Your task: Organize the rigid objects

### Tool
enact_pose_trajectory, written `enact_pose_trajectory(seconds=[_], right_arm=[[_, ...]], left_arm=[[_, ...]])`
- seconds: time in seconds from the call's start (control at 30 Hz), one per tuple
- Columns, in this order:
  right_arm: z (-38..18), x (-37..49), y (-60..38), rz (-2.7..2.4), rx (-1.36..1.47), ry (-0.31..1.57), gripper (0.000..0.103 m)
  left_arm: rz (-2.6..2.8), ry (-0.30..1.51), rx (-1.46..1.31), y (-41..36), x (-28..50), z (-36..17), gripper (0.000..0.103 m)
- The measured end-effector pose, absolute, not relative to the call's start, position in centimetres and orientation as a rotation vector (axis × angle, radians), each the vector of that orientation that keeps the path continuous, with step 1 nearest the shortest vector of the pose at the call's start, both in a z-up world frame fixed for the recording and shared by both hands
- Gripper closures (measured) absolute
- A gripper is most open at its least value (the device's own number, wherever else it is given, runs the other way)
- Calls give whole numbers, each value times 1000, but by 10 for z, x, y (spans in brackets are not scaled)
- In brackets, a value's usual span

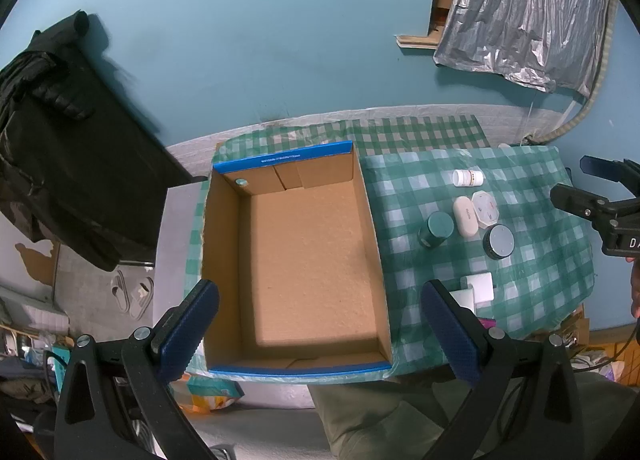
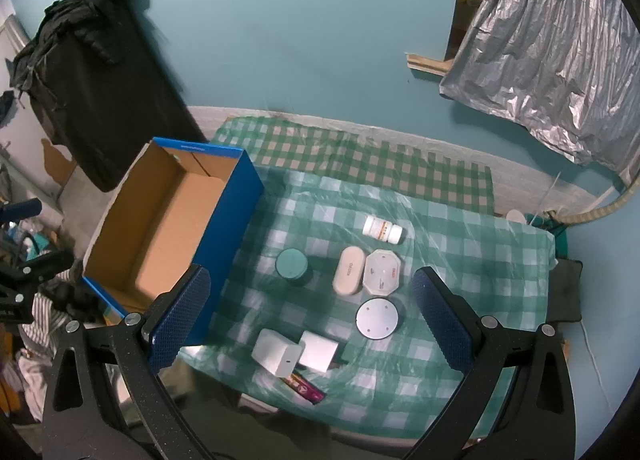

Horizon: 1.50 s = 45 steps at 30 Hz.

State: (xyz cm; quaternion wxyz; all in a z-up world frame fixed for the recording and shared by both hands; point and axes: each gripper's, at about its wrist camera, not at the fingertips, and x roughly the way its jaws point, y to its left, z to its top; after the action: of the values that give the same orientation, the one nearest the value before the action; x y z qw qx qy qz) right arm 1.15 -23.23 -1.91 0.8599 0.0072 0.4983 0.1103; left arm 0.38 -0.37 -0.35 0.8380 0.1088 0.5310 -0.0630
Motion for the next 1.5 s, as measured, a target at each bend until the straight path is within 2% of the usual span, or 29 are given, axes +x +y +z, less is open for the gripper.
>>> enact_pose_trajectory(seconds=[0.67, 1.03, 1.5], right_arm=[[-34, 25, -236, 231, 20, 1097, 1], [-80, 73, -262, 174, 66, 1207, 1], [-162, 143, -283, 78, 102, 1333, 2]], left_arm=[[-97, 1146, 246, 14, 19, -14, 1], [-35, 1209, 236, 78, 46, -48, 1], [-19, 1336, 226, 144, 77, -119, 2]])
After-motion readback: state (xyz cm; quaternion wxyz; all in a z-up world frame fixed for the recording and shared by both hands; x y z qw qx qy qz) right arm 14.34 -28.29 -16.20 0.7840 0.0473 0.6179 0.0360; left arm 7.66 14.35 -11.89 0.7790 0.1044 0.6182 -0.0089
